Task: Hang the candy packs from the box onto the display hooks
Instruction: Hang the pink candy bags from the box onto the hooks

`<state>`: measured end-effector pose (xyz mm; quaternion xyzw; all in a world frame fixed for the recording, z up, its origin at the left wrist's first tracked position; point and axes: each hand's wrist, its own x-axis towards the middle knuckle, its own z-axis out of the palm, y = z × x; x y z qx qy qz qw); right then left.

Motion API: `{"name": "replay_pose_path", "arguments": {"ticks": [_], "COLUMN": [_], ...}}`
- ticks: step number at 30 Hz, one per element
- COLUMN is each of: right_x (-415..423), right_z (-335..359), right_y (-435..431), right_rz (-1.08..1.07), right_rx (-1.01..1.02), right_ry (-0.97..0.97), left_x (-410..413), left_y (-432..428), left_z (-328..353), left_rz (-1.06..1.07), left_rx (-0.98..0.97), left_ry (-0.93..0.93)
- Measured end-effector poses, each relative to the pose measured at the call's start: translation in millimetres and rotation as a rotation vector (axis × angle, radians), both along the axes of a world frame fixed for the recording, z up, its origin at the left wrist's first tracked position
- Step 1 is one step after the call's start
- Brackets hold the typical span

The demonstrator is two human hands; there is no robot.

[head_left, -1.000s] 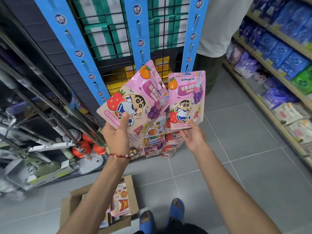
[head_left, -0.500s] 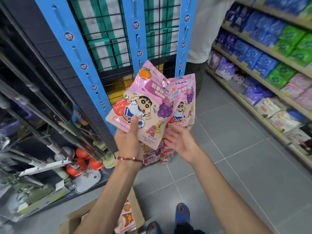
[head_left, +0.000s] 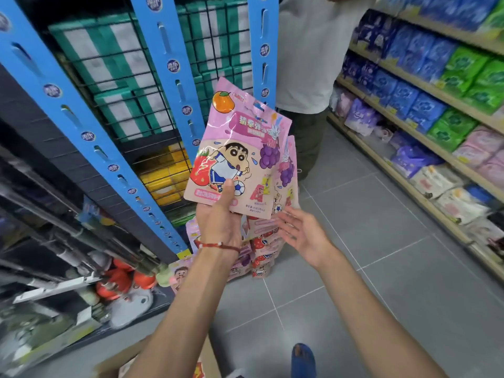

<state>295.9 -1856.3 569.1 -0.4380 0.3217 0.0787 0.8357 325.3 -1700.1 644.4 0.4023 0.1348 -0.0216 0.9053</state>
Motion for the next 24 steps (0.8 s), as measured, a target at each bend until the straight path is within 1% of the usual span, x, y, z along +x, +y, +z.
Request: {"name": "replay_pose_path", "arguments": {"ticks": [7,11,19,24], "right_x": [24,32,31,27], "right_z": [-4,-5,-3,-2], "right_y": [-49,-63,-79,-81], "right_rz": [0.049,0.066,0.06,0.049], "right_rx": [-0.003,0.009,-0.003,-0.007], "right_ry": [0.017,0.032,0.024,0.013], "left_x": [7,9,5,5], "left_y": [-47,-65,-81,-81], "left_z": [-5,-10,-21,-29], "left_rz": [0.065,0.136,0.168,0.215], "left_rx": [-0.096,-0.103,-0.124,-0.127], "left_ry": [0.009,0.036,0.048,0.114]}}
